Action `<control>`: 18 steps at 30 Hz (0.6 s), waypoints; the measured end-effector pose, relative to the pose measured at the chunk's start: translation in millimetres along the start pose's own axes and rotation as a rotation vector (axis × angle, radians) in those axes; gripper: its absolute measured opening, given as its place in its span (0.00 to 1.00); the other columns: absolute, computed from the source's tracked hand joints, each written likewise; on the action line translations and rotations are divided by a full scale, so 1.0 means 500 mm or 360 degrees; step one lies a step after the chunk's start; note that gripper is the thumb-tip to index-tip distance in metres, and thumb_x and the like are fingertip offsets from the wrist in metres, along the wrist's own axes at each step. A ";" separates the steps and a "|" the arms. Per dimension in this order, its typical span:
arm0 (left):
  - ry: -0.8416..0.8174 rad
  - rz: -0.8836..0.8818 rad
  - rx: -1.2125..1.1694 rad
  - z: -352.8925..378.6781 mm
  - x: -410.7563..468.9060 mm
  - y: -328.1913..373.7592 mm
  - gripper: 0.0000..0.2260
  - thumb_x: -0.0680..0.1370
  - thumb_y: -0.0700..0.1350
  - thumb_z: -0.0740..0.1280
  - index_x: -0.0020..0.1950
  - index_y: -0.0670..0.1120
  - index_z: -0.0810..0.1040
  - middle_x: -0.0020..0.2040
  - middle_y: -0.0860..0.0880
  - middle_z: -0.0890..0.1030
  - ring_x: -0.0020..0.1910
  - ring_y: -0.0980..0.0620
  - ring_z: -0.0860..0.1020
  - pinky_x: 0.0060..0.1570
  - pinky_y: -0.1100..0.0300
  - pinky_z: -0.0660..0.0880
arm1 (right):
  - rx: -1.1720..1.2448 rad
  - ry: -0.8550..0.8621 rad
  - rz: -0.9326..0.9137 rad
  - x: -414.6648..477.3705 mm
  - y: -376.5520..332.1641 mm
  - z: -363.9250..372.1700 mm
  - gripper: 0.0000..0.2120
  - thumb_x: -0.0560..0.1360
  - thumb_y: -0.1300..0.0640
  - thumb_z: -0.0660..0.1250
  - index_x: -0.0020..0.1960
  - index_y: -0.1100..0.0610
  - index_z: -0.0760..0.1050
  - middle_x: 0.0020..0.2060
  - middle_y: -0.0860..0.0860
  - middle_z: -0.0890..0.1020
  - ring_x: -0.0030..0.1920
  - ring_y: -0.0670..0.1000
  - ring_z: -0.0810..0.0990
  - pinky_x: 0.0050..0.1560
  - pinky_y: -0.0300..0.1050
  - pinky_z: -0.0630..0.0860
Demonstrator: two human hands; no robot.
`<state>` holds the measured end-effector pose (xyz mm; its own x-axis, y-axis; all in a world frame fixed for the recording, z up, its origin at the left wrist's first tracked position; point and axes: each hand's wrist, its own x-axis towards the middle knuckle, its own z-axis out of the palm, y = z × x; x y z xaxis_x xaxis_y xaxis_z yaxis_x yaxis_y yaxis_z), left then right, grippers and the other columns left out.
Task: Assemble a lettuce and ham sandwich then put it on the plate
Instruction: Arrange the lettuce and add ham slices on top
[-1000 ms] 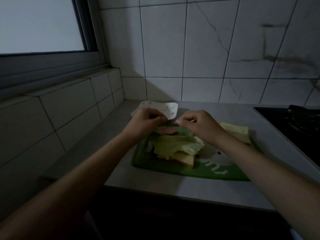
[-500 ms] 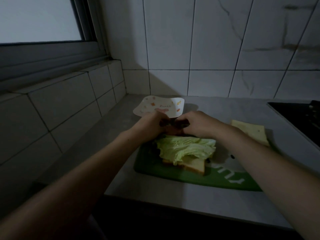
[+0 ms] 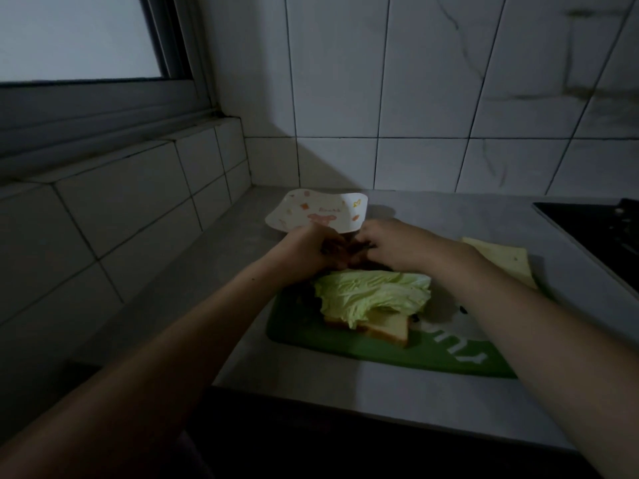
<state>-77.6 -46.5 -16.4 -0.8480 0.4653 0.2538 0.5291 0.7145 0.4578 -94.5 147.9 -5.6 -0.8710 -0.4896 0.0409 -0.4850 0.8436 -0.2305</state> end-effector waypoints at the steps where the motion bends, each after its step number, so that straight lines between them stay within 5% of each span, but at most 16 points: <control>1: 0.0005 -0.0021 0.0055 0.000 0.001 -0.001 0.14 0.73 0.45 0.75 0.57 0.44 0.85 0.52 0.47 0.85 0.50 0.52 0.81 0.50 0.60 0.78 | -0.0034 0.0022 -0.0012 -0.004 -0.003 -0.004 0.10 0.76 0.54 0.65 0.52 0.50 0.83 0.49 0.51 0.83 0.47 0.52 0.81 0.50 0.55 0.79; 6: 0.0177 -0.0112 0.0211 0.003 0.005 0.001 0.08 0.76 0.47 0.72 0.48 0.43 0.87 0.41 0.45 0.85 0.32 0.56 0.74 0.29 0.66 0.67 | -0.0094 0.0119 -0.0005 -0.015 -0.014 -0.014 0.12 0.80 0.57 0.59 0.56 0.54 0.80 0.51 0.57 0.83 0.49 0.57 0.80 0.48 0.56 0.78; 11: 0.0308 -0.0168 -0.0007 -0.012 0.005 0.009 0.08 0.77 0.48 0.70 0.50 0.46 0.85 0.46 0.47 0.85 0.45 0.50 0.82 0.48 0.49 0.80 | 0.0237 0.0369 0.0043 -0.020 -0.012 -0.022 0.09 0.78 0.57 0.64 0.55 0.53 0.81 0.49 0.52 0.82 0.49 0.53 0.79 0.48 0.49 0.76; 16: 0.0458 -0.0177 -0.0208 -0.043 -0.005 0.051 0.07 0.78 0.40 0.69 0.54 0.43 0.84 0.42 0.49 0.83 0.37 0.56 0.80 0.34 0.66 0.76 | 0.0875 0.0546 0.0133 -0.036 -0.011 -0.050 0.10 0.78 0.58 0.68 0.58 0.56 0.82 0.49 0.53 0.83 0.51 0.52 0.83 0.55 0.51 0.80; 18: 0.0503 -0.0184 -0.0430 -0.051 -0.014 0.072 0.08 0.78 0.42 0.69 0.56 0.43 0.83 0.44 0.46 0.85 0.38 0.54 0.83 0.36 0.65 0.80 | 0.1156 0.0533 0.0155 -0.053 -0.019 -0.064 0.12 0.78 0.59 0.69 0.60 0.58 0.81 0.46 0.54 0.84 0.48 0.53 0.85 0.50 0.50 0.83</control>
<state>-53.4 -37.4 20.3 -0.8915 0.1773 0.4170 0.4383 0.5703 0.6947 -69.3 160.1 26.6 -0.9400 -0.2315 0.2508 -0.3336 0.4684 -0.8181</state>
